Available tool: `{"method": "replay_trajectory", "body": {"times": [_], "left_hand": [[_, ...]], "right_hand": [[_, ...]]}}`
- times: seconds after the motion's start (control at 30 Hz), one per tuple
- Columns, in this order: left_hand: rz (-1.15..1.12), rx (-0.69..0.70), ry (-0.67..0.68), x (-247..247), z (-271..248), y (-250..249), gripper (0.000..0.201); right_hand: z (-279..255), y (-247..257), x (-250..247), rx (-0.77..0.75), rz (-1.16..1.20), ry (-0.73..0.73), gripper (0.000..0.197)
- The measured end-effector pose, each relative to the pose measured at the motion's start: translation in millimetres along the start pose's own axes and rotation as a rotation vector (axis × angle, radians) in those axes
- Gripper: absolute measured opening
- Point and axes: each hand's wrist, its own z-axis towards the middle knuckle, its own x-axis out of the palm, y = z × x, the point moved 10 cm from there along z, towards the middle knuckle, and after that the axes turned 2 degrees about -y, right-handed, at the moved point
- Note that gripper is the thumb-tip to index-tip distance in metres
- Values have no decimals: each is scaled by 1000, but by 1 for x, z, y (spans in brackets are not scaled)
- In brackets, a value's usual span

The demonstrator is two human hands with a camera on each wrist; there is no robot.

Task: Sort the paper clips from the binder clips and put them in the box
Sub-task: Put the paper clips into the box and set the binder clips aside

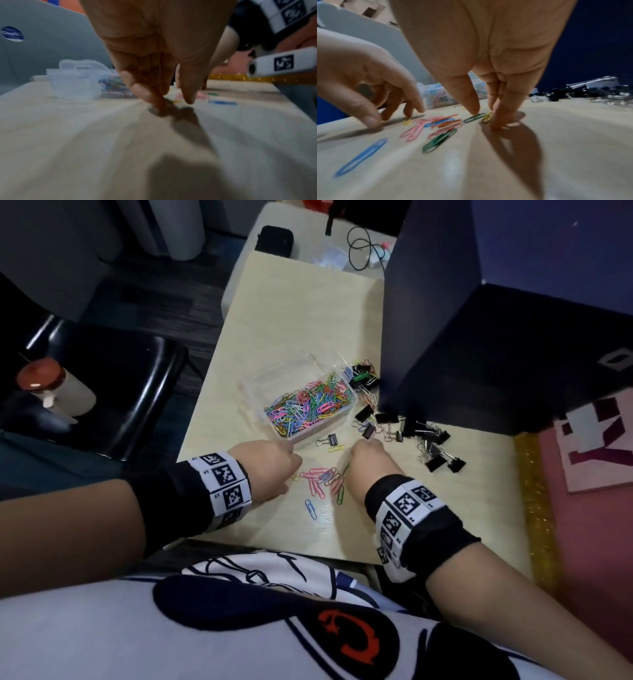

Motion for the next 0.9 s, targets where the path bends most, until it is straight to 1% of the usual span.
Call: {"method": "replay_trajectory", "body": {"times": [0.07,0.17,0.2,0.27,0.33,0.4,0.47,0.57,0.63,0.7,0.8,0.9], "left_hand": [[27,2,-20,2,5,-1,29],[51,-4,-77,-3,11,-2,23],[65,-5,-88,-4,13,-2,21],[88,-7,-93,-3,16,-2,19],[77,-15,-72,1,18,0,17],[62,-30,-44,3,19,0,17],[60,-45,-25,6,20,-1,21],[54,-48,-32,9,19,-1,24],[43,-35,-47,10,18,-1,23],[12,-22,-100,3,15,-2,20],[-100,-18,-232,-21,7,1,12],[-256,-38,-354,-53,-1,16,20]], "right_hand": [[-4,17,8,-109,-24,-33,37],[-15,43,19,-292,-68,-53,54],[-18,49,23,-336,-97,-47,55],[-21,57,26,-412,-153,-54,43],[-21,57,25,-461,-163,-79,32],[-18,53,23,-466,-144,-90,32],[-12,46,20,-432,-126,-104,31],[-4,35,8,-358,-56,-136,24],[-1,32,-2,-335,-25,-150,21],[1,30,-15,-320,-2,-168,18],[3,31,-41,-303,116,-234,17],[5,38,-72,-312,259,-354,11]]}}
